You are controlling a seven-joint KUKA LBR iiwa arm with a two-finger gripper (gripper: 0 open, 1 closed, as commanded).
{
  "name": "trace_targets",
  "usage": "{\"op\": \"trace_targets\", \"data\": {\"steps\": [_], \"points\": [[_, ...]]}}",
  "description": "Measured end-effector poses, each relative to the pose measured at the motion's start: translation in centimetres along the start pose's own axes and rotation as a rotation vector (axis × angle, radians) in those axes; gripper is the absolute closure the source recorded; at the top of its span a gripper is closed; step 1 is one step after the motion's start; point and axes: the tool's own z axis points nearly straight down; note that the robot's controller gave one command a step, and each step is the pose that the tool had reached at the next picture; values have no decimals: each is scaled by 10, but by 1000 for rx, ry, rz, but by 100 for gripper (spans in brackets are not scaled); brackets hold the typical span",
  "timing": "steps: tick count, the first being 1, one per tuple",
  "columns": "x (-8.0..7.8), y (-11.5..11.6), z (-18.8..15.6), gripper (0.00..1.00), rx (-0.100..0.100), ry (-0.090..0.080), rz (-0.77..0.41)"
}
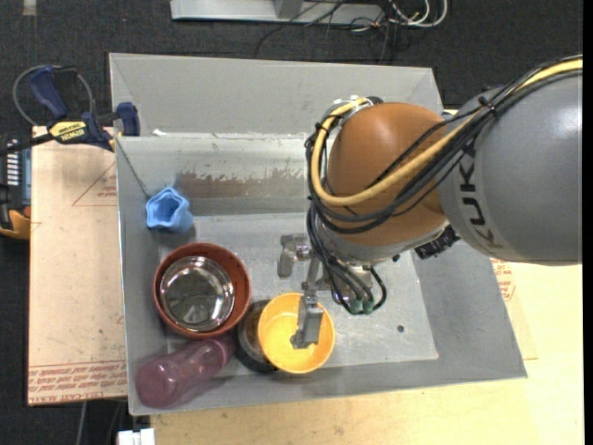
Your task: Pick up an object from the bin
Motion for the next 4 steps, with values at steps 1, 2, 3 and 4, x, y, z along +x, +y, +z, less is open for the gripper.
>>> {"op": "trace_targets", "data": {"steps": [1,2,3,4], "points": [[0,0,0,0,0,0,0],[-38,0,38,0,-1,-2,172],[-7,-37,-4,0,-1,-3,222],[-11,-1,90,0,-2,2,24]]}}
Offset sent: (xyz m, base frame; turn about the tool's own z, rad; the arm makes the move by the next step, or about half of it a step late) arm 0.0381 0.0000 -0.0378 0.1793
